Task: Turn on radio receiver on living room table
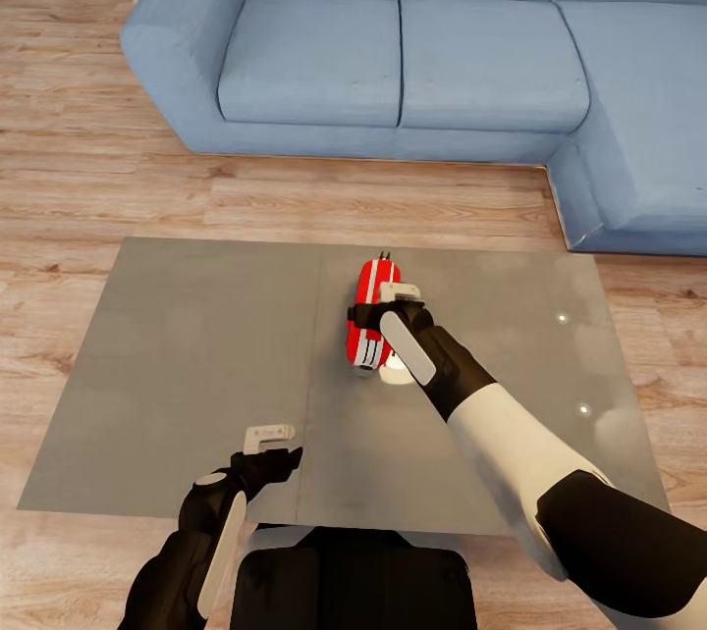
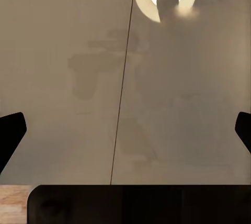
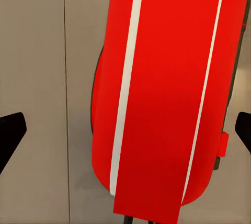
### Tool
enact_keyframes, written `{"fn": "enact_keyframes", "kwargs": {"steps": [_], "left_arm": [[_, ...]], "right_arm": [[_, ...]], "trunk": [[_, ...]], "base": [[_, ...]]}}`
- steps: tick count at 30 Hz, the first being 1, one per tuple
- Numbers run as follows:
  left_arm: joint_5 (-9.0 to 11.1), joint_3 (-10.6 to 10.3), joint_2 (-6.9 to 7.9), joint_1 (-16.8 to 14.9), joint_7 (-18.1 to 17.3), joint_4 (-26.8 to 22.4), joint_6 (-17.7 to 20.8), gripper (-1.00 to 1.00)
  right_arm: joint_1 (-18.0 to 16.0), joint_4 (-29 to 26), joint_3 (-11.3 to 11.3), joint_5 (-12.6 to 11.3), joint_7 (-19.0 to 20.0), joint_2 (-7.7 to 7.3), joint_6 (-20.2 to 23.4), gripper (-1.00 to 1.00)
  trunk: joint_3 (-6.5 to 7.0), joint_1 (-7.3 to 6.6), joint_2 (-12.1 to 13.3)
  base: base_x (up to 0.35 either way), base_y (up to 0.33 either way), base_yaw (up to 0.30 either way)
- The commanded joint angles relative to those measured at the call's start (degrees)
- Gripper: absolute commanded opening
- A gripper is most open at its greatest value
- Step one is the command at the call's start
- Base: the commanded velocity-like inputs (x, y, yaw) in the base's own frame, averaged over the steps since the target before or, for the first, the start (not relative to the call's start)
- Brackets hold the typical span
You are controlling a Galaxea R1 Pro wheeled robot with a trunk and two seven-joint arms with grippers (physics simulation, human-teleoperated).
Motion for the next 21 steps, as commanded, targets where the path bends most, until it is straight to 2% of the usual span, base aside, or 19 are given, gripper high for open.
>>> {"fn": "enact_keyframes", "kwargs": {"steps": [1, 21], "left_arm": [[0.0, 0.0, 0.0, 0.0, 0.0, 0.0, 0.0, 1.0], [0.0, 0.0, 0.0, 0.0, 0.0, 0.0, 0.0, 1.0]], "right_arm": [[0.0, 0.0, 0.0, 0.0, 0.0, 0.0, 0.0, 1.0], [0.0, 0.2, -0.4, -0.1, 0.1, 0.0, -0.1, 1.0]], "trunk": [[0.0, 0.0, 0.0], [0.0, 0.0, 0.0]], "base": [[0.0, 0.0, 0.0], [0.0, 0.0, 0.0]]}}
